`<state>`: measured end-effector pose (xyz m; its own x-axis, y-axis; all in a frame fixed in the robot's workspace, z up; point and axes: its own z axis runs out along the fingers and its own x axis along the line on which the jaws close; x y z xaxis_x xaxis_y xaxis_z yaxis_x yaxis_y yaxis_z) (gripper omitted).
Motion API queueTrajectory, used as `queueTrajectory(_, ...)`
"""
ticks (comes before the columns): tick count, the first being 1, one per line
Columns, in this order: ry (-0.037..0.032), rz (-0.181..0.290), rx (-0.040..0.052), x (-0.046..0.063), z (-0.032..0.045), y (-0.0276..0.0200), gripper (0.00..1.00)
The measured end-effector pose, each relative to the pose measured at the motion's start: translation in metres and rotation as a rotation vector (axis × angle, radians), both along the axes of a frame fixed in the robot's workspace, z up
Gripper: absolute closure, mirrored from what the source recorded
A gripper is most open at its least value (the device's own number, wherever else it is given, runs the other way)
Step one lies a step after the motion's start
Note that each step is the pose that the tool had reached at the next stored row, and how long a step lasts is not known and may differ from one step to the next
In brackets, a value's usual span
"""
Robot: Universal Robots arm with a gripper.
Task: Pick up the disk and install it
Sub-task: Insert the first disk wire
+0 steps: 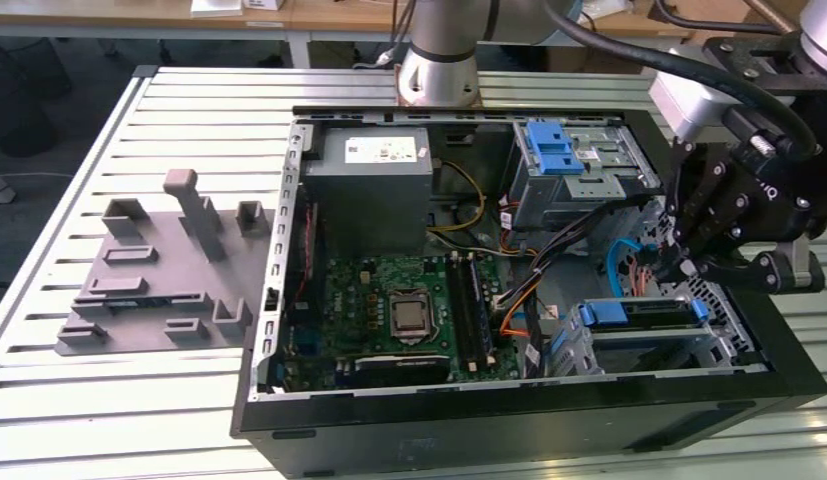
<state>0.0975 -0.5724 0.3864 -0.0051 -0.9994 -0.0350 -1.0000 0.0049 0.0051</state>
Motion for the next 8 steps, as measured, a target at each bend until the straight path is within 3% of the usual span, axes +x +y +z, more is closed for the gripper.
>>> queueTrajectory(8,0.0000,0.000,-0.0018,0.0060,-0.0008,0.0016,0.89)
